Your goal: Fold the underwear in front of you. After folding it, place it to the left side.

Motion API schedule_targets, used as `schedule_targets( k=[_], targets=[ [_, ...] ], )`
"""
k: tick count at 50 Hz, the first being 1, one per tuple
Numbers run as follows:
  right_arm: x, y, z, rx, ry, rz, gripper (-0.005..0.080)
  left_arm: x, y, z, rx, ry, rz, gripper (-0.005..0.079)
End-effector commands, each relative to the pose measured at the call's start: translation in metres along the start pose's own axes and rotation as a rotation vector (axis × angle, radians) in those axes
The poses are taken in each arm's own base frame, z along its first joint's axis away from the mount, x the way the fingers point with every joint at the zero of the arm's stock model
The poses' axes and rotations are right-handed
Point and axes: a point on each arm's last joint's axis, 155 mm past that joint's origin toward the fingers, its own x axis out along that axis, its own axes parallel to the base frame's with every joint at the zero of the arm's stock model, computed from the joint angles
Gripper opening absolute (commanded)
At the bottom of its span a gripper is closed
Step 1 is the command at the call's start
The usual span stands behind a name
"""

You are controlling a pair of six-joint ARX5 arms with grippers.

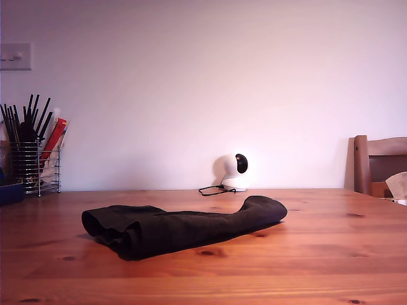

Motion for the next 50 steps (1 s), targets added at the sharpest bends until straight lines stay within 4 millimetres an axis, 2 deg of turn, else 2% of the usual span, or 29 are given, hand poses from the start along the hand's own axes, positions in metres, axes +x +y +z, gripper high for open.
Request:
schedule_targets(
  k=[1, 18, 24, 28, 41, 50],
  targets=[
    [-0.003, 0.007, -0.043, 0.124, 0.161, 0.051, -0.0011, -0.008, -0.007, -0.071, -0.025, 0.263, -0.057, -0.0021],
    [-0.003, 0.007, -0.041, 0.123, 0.154, 0.052, -0.0011, -0.008, -0.007, -0.070, -0.025, 0.259, -0.057, -0.0021],
    [-0.002, 0.008, -0.031, 0.127, 0.112, 0.059, -0.0011, -0.007, -0.008, -0.067, -0.027, 0.246, -0.061, -0.0021],
    [-0.001, 0.010, -0.016, 0.170, 0.056, 0.075, -0.0011, -0.005, -0.011, -0.054, -0.064, 0.193, -0.076, -0.0021],
    [-0.005, 0.013, 0.036, 0.309, -0.104, 0.114, -0.0011, -0.004, -0.028, 0.011, -0.161, -0.027, -0.178, -0.0021],
    [-0.015, 0.034, 0.064, 0.340, -0.129, 0.233, -0.0011, -0.011, -0.047, 0.033, -0.293, -0.066, -0.293, -0.0021]
  ],
)
